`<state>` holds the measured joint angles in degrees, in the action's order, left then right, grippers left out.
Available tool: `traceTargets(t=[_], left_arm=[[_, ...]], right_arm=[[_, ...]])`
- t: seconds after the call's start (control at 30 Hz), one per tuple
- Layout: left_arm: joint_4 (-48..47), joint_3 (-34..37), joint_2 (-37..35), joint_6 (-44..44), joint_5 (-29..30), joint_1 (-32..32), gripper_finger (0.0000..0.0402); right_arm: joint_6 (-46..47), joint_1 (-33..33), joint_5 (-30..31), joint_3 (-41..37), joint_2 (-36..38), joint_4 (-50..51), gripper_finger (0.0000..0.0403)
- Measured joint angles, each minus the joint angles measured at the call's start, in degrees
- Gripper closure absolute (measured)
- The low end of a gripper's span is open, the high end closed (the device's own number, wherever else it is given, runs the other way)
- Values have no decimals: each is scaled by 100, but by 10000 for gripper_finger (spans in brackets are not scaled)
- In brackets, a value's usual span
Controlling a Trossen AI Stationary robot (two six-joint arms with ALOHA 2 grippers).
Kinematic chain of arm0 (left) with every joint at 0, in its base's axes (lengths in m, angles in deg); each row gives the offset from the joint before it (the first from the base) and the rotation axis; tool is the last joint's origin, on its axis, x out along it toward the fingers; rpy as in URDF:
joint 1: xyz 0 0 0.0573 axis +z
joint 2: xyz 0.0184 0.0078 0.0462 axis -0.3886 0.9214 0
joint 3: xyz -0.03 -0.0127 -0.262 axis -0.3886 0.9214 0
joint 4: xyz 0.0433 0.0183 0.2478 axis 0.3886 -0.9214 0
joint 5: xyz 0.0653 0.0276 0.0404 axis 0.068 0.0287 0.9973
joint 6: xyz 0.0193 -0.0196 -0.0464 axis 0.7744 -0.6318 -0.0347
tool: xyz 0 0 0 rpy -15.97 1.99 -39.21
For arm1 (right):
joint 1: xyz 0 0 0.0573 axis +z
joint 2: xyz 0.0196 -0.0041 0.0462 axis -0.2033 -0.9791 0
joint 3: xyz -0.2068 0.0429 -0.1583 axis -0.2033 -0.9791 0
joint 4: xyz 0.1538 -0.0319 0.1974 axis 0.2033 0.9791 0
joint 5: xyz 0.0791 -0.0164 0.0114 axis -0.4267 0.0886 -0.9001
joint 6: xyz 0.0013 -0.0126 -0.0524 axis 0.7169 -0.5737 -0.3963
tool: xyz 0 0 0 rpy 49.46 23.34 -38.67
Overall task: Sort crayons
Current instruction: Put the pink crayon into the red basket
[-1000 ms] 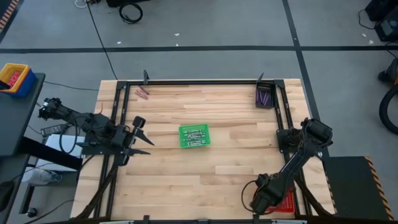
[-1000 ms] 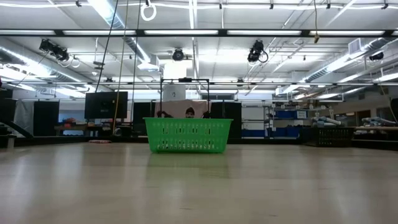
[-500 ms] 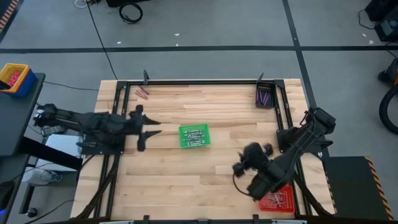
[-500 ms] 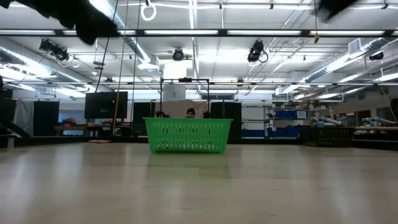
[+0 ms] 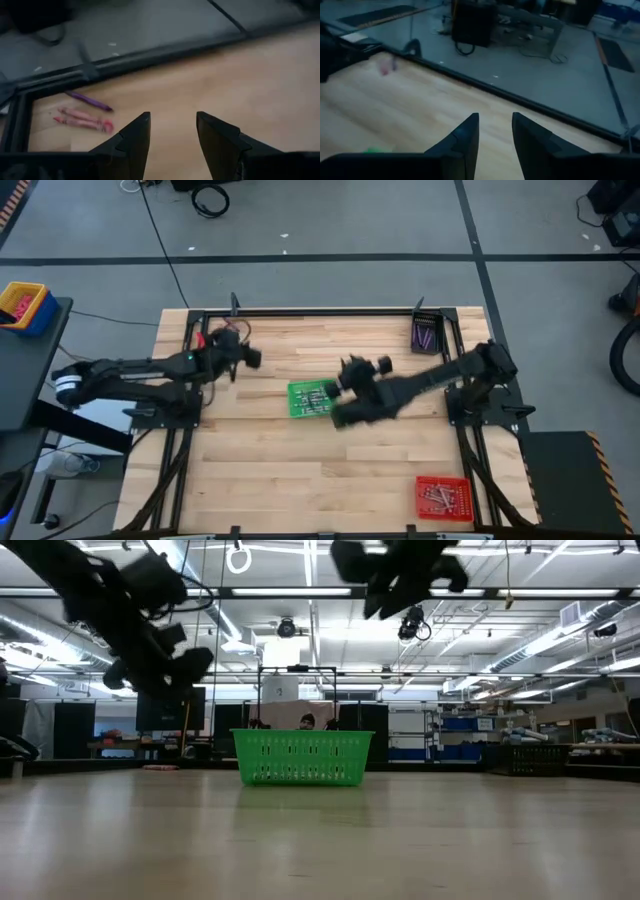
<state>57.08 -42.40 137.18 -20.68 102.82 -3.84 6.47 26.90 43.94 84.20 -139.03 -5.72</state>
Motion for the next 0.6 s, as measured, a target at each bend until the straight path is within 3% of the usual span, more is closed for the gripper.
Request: traceTargets(t=[0.2,0.3,0.4,0.6], left_arm=[[1260,213,936,-812,9,1463,228],[1513,71,1510,-1070,-615,2141,235],[1548,-341,2122,-1137,-1201,2538,249],[1132,-1151,3018,-1446,-1369,2947,266]], right_arm=[[-2254,-643,-338,0,27,-1632,281],[-3098,-745,-702,0,29,-2184,281],[-3531,-752,-1008,0,29,-2335,282],[-3777,-678,-1077,0,29,-2327,282]])
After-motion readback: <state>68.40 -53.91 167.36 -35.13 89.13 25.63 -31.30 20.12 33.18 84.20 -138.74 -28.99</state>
